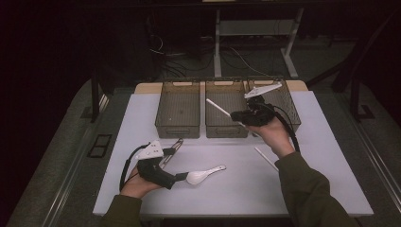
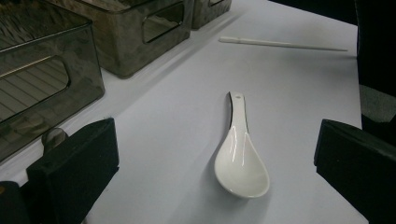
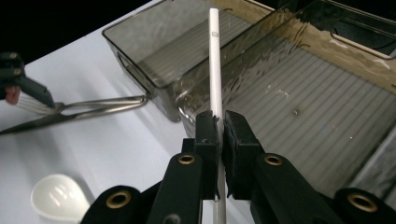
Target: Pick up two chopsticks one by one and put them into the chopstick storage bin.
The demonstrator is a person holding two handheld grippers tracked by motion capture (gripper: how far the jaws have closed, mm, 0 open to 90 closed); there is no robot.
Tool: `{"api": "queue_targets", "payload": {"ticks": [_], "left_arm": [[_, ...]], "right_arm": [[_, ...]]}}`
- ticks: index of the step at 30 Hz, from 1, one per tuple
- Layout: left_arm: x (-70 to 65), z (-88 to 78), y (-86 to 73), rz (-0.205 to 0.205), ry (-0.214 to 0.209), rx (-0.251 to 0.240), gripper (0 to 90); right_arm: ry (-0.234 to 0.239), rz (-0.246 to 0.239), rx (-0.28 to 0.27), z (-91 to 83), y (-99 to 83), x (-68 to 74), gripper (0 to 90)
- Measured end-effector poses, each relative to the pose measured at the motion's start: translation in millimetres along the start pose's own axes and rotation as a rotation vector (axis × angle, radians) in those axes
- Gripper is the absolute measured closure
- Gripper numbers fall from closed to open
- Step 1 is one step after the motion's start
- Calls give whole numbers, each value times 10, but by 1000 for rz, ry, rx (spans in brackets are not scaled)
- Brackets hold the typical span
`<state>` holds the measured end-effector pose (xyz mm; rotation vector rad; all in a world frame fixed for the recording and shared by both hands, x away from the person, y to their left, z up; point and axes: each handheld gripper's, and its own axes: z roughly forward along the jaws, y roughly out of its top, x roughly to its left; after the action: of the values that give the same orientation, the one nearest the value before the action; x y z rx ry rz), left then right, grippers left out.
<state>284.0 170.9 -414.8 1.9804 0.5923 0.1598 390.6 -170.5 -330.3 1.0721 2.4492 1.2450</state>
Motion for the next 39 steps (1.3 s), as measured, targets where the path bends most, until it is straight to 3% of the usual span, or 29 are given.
{"api": "queue_targets", "payload": {"ticks": [21,39], "left_arm": [[-13,-3,16,12,-1,-9,0],[-23,1,28,26,-11,-4,0]], "right_arm": [[-2,0,68,694,489,188,847],[-43,13,115,1237,841,308,846]]}}
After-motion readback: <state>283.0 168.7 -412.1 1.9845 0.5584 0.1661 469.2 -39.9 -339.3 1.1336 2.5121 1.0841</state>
